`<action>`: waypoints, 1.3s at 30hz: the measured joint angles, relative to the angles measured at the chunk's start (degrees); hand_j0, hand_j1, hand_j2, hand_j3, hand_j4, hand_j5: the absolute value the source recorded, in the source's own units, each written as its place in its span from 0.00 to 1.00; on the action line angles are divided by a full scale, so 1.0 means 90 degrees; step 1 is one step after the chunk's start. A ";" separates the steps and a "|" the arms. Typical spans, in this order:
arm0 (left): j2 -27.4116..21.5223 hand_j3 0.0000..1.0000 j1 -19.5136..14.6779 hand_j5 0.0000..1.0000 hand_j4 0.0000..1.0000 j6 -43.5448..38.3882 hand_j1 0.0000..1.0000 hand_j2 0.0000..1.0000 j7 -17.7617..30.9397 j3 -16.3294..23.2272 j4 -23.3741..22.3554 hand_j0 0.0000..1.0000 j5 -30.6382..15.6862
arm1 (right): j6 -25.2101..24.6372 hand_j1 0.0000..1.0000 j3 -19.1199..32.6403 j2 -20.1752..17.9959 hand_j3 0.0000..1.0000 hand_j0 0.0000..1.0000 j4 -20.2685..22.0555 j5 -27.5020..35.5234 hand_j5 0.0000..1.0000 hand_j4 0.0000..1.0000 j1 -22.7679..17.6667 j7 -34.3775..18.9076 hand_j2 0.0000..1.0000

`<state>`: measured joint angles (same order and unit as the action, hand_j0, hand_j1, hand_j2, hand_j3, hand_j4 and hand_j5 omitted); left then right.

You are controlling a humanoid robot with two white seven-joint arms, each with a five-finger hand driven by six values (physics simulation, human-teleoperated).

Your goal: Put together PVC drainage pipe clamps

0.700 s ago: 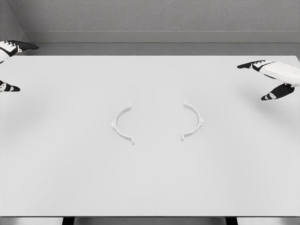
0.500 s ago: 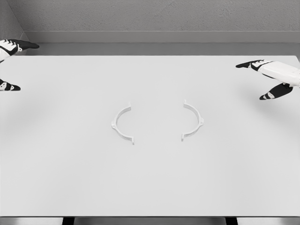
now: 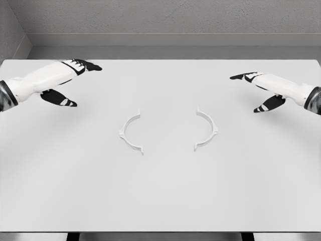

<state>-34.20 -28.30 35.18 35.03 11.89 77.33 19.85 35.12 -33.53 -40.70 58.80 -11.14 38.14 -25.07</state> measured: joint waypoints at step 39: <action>0.1451 1.00 0.0440 1.00 1.00 -0.0003 1.00 1.00 0.0000 0.0077 -0.0589 1.00 0.0804 | 0.0000 1.00 -0.0340 0.0784 1.00 1.00 0.0099 -0.0068 1.00 1.00 -0.0088 -0.0362 1.00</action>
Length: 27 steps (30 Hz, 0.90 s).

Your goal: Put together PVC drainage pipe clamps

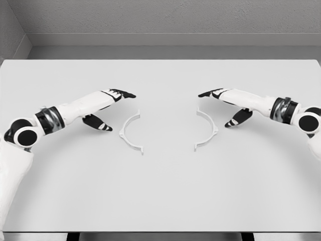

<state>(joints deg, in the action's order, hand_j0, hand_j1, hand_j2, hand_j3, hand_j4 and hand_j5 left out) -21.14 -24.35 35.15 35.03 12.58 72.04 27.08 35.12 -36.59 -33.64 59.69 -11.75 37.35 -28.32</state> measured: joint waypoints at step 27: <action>0.0378 1.00 -0.0010 1.00 1.00 -0.0003 1.00 1.00 -0.0007 0.0018 -0.0183 1.00 0.0273 | -0.0002 1.00 -0.0215 0.0230 1.00 1.00 0.0101 0.0006 1.00 1.00 0.0088 0.0009 1.00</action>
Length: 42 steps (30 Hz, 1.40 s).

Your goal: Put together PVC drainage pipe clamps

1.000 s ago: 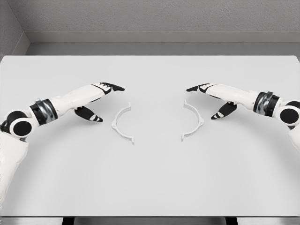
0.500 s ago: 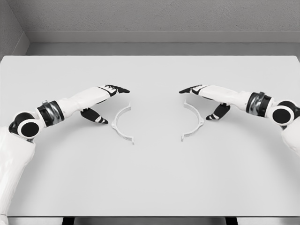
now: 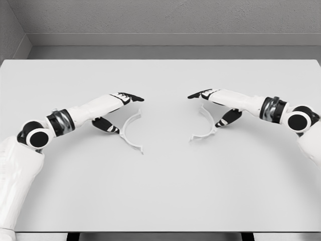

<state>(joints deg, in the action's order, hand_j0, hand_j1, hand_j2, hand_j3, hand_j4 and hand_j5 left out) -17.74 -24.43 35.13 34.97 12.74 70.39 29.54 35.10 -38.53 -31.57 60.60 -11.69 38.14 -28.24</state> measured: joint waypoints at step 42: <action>0.0600 1.00 -0.0098 1.00 1.00 0.0003 1.00 1.00 0.0007 0.0287 0.0466 1.00 0.0128 | 0.0002 1.00 -0.0147 0.0238 1.00 1.00 0.0011 0.0002 1.00 1.00 0.0225 0.0001 1.00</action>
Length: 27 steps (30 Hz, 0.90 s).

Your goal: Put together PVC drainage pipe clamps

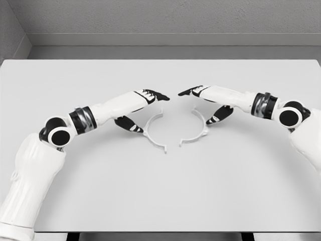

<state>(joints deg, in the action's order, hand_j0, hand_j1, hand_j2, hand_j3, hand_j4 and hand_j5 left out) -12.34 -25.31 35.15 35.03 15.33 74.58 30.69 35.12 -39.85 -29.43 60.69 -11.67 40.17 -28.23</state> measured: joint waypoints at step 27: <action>-0.2281 1.00 0.0293 1.00 1.00 0.0002 1.00 1.00 0.0000 -0.1085 0.0276 1.00 -0.1440 | -0.0002 1.00 -0.0271 0.0186 1.00 1.00 -0.0070 0.0005 1.00 1.00 0.0215 -0.0011 1.00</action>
<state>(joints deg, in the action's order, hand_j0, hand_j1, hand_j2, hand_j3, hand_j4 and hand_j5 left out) -32.86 -22.68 35.16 35.03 5.56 77.06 17.73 35.10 -42.30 -27.75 60.06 -11.63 42.10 -28.33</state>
